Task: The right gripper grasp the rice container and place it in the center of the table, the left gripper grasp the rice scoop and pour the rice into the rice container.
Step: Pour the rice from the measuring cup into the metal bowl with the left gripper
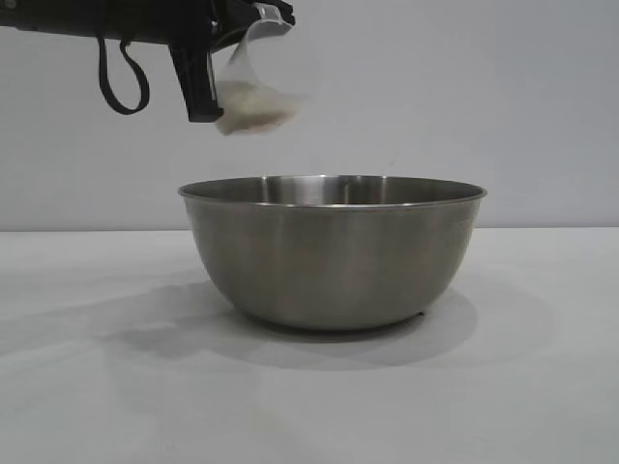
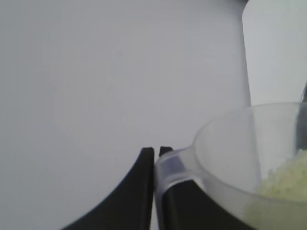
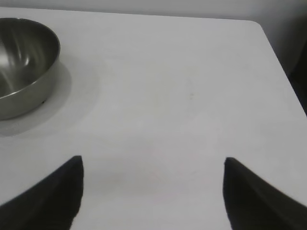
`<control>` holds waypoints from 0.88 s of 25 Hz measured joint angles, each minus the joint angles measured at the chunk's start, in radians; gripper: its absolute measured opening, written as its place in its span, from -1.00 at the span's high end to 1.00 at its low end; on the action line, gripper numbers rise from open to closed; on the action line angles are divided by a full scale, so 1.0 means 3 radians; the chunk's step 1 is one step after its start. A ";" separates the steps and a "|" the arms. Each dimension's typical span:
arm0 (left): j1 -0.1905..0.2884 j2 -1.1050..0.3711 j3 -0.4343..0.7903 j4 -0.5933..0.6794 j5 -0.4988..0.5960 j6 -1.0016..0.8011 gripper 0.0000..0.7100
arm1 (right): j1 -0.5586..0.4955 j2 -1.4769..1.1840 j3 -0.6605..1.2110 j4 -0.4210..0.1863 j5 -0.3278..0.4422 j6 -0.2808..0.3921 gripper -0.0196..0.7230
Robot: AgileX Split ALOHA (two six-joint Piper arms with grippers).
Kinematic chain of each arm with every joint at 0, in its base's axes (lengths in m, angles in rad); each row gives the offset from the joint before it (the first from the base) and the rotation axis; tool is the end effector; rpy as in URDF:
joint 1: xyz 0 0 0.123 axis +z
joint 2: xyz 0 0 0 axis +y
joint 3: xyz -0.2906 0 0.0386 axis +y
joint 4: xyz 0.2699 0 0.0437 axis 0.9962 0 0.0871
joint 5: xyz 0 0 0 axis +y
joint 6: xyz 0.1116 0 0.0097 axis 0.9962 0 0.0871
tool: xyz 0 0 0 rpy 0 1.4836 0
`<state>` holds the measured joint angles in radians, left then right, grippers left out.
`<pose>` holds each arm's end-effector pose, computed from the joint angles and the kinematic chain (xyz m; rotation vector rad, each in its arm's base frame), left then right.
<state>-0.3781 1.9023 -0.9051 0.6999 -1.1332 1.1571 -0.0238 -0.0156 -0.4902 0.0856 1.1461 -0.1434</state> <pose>0.3520 -0.2101 0.1923 1.4356 0.4224 0.4539 0.0190 0.0083 0.2675 -0.1355 2.1163 0.0045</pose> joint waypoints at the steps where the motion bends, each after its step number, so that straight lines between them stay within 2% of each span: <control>1: -0.0013 0.0000 -0.0014 -0.0001 0.0000 0.0023 1.00 | 0.0000 0.0000 0.0000 0.0000 0.0000 0.0000 -0.43; 22: -0.0089 0.0000 -0.0022 0.0181 0.0000 0.1575 1.00 | 0.0000 0.0000 0.0000 0.0000 0.0000 0.0000 -0.43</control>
<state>-0.4049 1.9023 -0.9116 0.7542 -1.1332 1.6296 -0.0238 -0.0156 -0.4902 0.0856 1.1461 -0.1434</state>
